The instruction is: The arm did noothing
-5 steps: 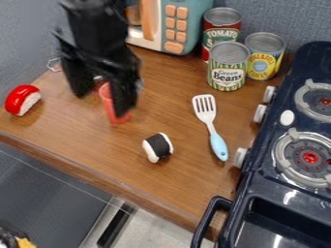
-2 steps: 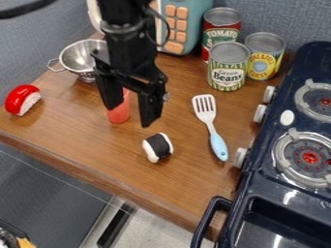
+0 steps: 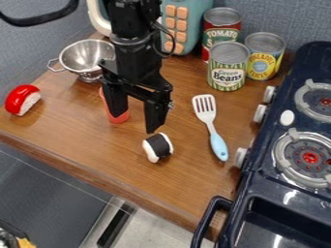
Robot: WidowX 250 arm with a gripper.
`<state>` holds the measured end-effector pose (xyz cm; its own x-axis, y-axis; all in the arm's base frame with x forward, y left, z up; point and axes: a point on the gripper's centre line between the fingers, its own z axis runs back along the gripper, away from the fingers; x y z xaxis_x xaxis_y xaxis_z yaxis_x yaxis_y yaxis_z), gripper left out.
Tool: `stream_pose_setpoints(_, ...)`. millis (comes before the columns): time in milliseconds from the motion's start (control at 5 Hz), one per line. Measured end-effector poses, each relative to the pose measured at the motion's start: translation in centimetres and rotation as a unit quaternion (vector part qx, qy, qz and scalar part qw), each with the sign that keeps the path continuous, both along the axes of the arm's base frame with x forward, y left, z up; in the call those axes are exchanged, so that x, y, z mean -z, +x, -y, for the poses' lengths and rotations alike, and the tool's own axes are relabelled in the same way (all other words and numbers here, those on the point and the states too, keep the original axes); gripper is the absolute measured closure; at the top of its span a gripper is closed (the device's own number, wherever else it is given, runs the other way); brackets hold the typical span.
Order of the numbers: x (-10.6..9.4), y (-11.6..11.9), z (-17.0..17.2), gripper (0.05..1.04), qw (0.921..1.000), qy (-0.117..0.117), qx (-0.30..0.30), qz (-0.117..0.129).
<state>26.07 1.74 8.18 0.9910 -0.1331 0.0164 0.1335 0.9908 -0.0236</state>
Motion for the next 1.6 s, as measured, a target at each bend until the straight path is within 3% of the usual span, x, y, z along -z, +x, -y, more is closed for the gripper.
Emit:
stream_pose_setpoints(200,-0.1,0.3,0.5,0.084,0.9999,-0.001,0.008,0.008)
stream_pose_setpoints(600,-0.4,0.9,1.6,0.084,0.9990,-0.034,0.015,0.022)
stream_pose_setpoints(800,-1.3,1.8,1.5,0.084,0.9983,-0.040,0.016,0.039)
stream_pose_setpoints(1000,-0.9,1.9,0.1,0.085,0.9989,-0.033,0.007,0.034)
stream_pose_setpoints(1200,-0.5,2.6,-0.9,0.084,0.9992,-0.005,0.026,0.028)
stream_pose_setpoints(1600,1.8,1.4,-1.0,0.084,0.9929,0.059,0.102,0.008)
